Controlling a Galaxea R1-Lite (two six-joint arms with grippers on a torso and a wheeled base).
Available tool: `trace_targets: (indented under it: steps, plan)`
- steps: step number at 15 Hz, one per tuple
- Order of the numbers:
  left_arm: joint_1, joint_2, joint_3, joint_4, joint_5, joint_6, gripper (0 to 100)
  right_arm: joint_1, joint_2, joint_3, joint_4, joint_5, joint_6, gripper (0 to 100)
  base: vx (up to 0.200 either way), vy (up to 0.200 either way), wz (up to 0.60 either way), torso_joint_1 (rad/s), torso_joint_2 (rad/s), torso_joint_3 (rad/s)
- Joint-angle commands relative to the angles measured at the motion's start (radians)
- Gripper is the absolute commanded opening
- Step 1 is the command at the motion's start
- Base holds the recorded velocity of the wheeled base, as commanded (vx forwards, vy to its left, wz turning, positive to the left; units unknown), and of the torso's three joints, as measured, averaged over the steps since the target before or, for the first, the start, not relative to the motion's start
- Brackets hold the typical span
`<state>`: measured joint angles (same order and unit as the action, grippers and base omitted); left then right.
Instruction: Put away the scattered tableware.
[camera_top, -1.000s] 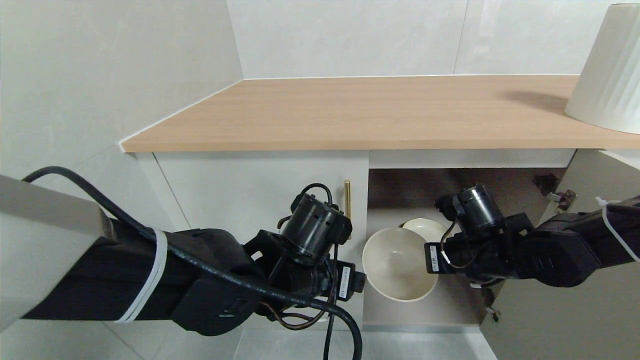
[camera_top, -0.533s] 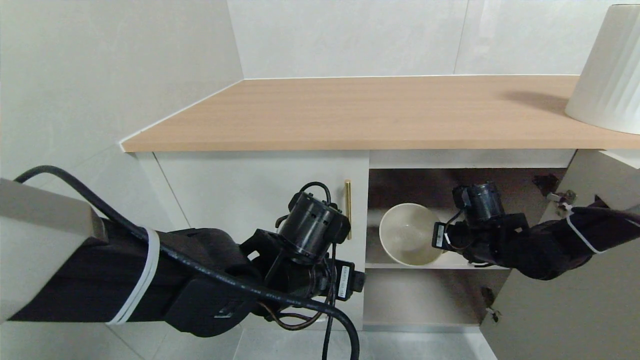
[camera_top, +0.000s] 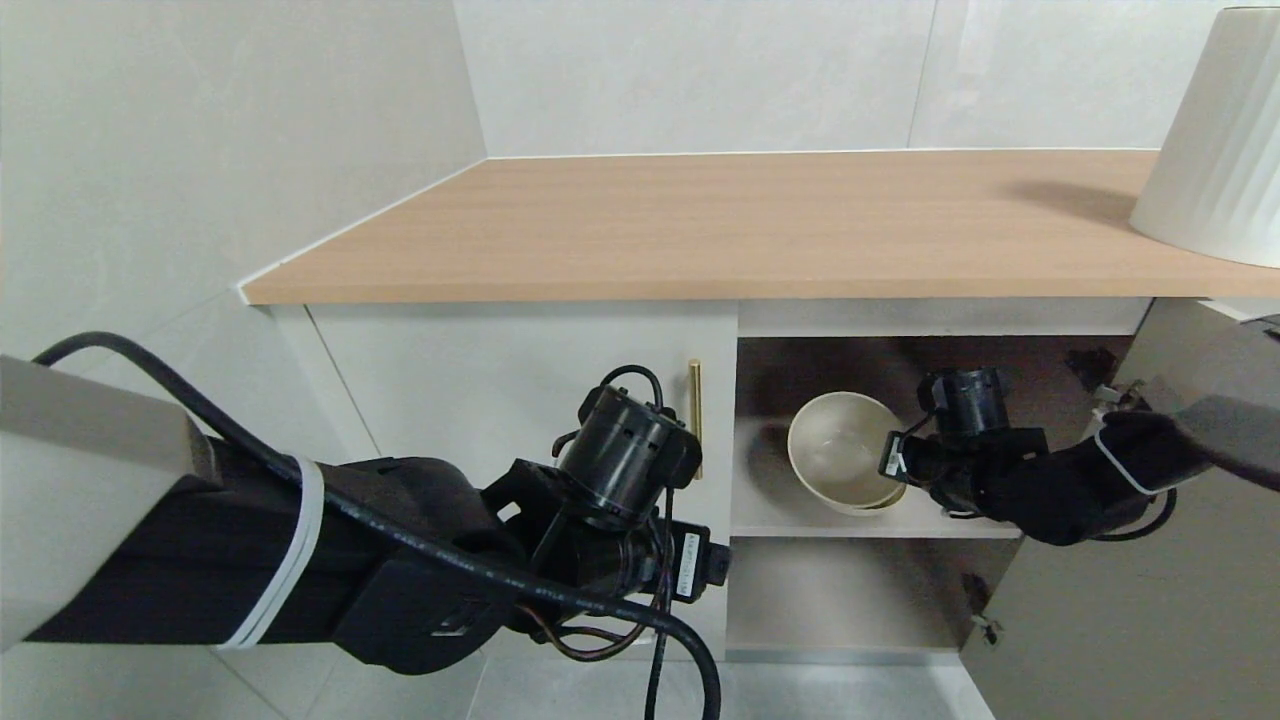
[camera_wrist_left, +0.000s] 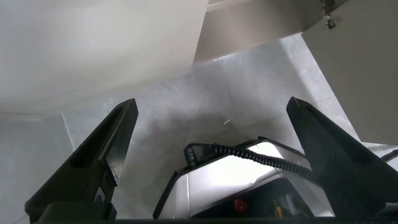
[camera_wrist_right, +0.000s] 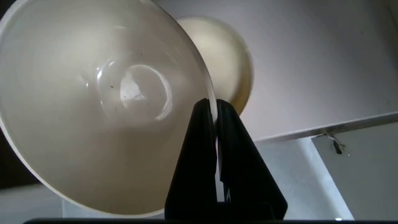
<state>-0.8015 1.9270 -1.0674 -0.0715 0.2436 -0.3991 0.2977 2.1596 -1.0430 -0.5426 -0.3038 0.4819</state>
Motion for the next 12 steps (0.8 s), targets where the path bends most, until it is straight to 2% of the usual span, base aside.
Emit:
trace_targets:
  steps: [1,12]
  plan:
    - [-0.001,0.009,0.0,-0.001,0.0,0.0,100,-0.014,0.019,-0.02,0.0,0.0,0.003,0,0.0,0.0,0.0,0.0,0.0,0.0]
    - [-0.002,0.013,0.0,-0.001,0.0,-0.001,100,-0.063,0.098,-0.083,0.001,-0.011,0.021,0,0.0,0.0,0.0,0.0,0.0,0.0]
